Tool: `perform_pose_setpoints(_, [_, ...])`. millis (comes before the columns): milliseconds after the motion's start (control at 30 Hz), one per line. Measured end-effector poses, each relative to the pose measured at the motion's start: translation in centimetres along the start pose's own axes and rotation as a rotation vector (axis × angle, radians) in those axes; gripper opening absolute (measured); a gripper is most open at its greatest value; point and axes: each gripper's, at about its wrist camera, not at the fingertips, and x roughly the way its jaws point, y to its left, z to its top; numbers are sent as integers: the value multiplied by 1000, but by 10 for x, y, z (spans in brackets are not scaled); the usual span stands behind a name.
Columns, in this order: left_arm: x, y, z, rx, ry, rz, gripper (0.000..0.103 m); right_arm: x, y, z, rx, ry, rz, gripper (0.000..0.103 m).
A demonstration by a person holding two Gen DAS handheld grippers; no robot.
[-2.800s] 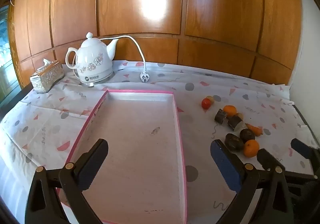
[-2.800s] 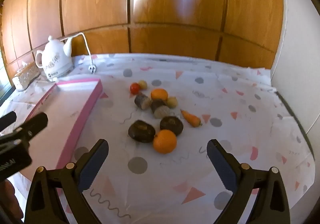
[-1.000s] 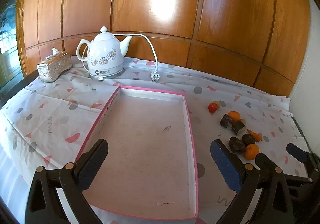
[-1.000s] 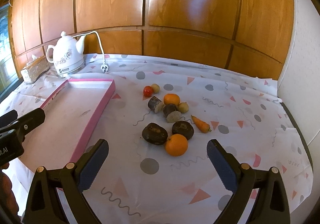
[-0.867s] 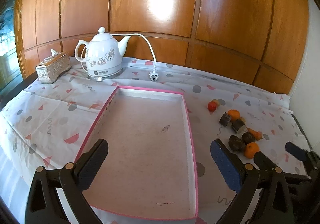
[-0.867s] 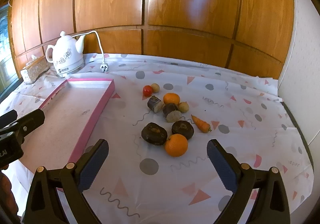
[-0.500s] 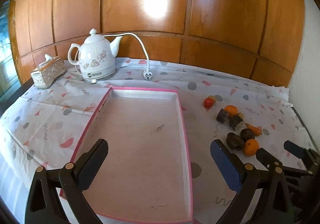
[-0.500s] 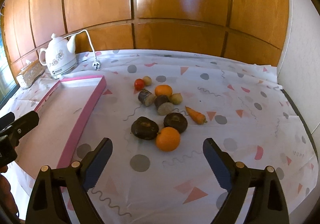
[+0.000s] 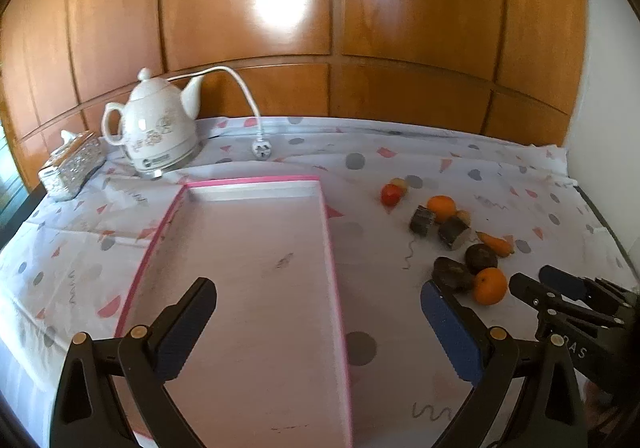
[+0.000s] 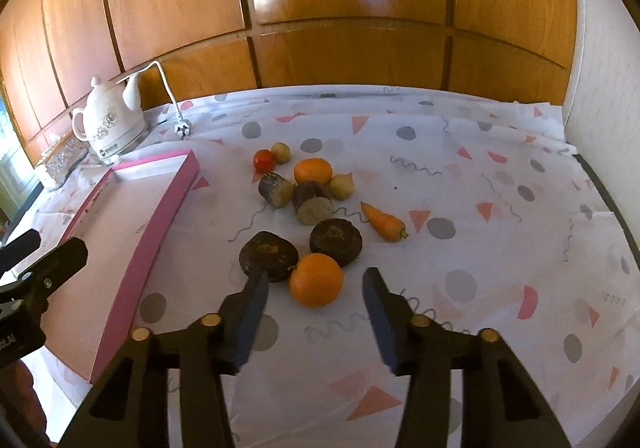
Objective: Organize fruits
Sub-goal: 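Reach the left tool to the dark beet and close on it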
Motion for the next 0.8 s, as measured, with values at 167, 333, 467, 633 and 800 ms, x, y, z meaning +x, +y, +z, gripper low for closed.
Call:
perform_pose_setpoints(167, [11, -14, 3, 31, 33, -57, 102, 8, -20, 2, 31, 43, 28, 38])
perform_pose_setpoints(333, [30, -36, 6, 72, 96, -155, 89, 22, -38, -1, 41, 146, 104, 36])
perform_pose_setpoints(467, [49, -50, 8, 98, 153, -209, 68, 26, -45, -5, 35, 170, 121, 33])
perform_pose_setpoints(633, [75, -70, 11, 84, 238, -298, 64, 30, -56, -8, 67, 189, 102, 33])
perform_pose_setpoints(800, [99, -90, 15, 79, 284, -339, 64, 32, -63, -12, 73, 201, 110, 33])
